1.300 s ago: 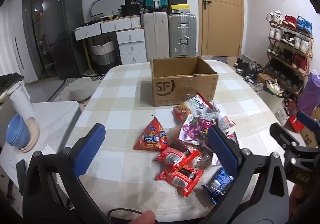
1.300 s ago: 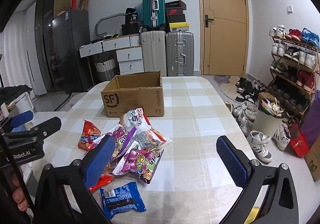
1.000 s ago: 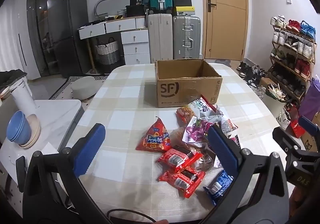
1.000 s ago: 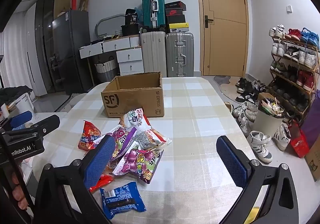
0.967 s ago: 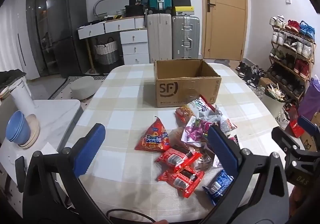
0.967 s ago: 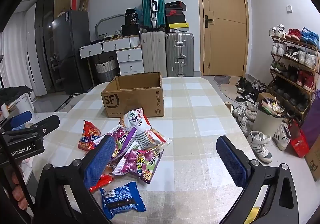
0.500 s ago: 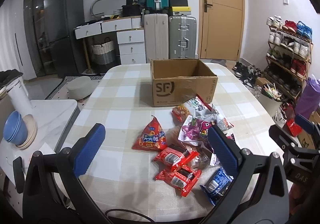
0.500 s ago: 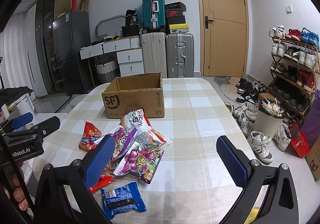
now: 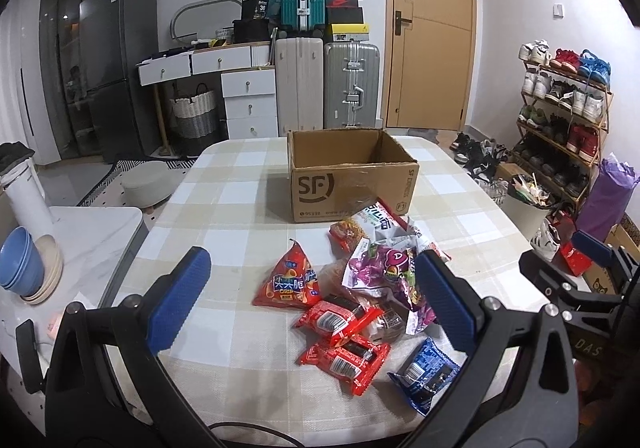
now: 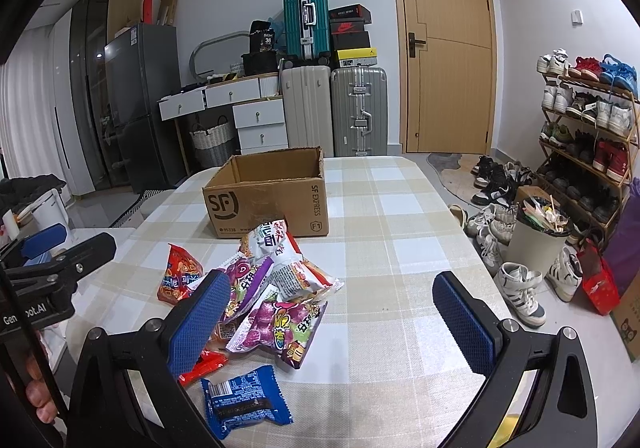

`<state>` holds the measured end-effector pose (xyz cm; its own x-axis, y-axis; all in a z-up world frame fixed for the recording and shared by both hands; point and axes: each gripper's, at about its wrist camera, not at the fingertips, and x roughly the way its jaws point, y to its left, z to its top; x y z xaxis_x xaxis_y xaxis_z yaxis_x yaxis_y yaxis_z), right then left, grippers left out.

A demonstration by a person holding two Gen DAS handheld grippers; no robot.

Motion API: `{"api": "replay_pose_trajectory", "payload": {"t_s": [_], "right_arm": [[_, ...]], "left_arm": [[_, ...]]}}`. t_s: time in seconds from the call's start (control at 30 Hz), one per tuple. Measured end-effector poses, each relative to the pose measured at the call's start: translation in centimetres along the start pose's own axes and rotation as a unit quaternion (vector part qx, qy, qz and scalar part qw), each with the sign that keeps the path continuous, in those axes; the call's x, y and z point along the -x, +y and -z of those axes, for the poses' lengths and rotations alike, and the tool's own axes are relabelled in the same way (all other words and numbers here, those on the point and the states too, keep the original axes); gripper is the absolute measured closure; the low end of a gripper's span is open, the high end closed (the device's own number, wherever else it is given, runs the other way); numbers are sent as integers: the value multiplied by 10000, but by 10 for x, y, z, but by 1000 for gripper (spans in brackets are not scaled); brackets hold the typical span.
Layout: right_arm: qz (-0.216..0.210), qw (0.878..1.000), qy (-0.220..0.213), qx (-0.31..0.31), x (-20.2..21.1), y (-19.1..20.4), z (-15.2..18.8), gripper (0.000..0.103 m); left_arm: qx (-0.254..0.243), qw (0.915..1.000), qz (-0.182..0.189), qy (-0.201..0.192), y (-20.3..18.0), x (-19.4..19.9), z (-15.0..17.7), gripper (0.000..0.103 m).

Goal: Organize snacks

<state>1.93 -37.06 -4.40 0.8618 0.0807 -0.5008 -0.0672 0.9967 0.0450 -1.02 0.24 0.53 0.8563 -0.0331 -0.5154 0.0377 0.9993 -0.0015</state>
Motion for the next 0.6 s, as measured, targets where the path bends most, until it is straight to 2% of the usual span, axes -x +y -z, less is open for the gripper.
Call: {"api": "replay_pose_trajectory", "payload": {"t_s": [0.6], "right_arm": [[1, 10000, -21, -20, 0, -1, -1, 0]], "left_arm": [[24, 9985, -539, -31, 7, 7, -1, 1]]}}
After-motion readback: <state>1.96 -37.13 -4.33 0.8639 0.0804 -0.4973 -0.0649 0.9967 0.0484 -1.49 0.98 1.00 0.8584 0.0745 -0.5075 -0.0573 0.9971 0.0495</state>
